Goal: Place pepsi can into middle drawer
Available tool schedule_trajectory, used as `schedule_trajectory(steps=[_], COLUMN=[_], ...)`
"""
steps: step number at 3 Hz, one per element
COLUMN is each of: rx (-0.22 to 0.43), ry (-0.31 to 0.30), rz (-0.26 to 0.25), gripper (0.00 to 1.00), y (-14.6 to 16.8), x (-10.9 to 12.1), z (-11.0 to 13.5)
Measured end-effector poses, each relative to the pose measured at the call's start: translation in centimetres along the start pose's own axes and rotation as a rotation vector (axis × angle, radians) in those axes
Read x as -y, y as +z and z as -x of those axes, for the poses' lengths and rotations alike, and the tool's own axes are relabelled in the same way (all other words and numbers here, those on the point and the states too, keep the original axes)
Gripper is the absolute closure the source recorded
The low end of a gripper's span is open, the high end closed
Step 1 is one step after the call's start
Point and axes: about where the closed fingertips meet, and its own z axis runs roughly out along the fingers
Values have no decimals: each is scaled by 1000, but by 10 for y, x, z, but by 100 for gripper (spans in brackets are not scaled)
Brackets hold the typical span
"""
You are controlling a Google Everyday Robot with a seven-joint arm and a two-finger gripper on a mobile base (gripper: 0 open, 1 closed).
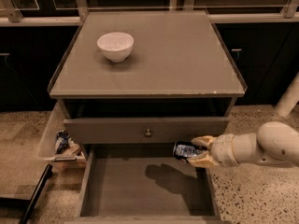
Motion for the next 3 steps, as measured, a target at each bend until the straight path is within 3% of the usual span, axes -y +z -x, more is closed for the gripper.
schedule_trajectory(steps=[1, 2, 3], rx=[-12, -12, -18], ry=[-16, -16, 60], rz=[24, 24, 28], gripper=[100, 100, 100], y=[36, 36, 68], x=[-4, -4, -2], z=[-30, -30, -55])
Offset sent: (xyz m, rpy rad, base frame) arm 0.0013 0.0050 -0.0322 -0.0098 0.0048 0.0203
